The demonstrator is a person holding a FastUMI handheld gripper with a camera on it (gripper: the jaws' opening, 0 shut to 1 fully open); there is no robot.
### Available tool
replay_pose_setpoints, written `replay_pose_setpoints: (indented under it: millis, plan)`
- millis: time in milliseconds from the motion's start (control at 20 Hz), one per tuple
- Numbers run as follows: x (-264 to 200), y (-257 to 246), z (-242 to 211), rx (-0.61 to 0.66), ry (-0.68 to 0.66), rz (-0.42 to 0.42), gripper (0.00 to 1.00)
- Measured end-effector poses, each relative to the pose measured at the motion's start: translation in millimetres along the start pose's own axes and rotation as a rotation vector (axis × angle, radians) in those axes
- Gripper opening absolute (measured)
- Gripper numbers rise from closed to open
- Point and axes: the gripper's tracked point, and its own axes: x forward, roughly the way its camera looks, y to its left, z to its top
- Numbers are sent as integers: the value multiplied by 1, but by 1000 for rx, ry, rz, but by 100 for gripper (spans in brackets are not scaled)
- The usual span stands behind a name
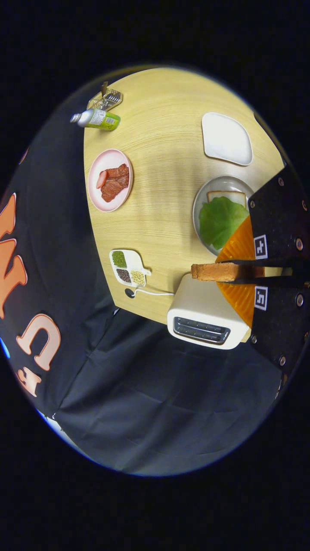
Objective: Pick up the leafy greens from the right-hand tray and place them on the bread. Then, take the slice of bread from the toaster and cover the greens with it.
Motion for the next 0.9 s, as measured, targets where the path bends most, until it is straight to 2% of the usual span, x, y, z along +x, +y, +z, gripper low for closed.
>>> replay_pose_setpoints:
  millis: [350, 450, 600, 750, 900]
  plan:
    - [38, -51, -35, 14, 57, 29, 8]
    - [48, -67, -50, 20, 88, 14, 9]
    - [59, -75, -54, 31, 90, 28, 8]
    - [65, -97, -56, 22, 96, -25, 9]
    - [67, -107, -55, 21, 79, -46, 16]
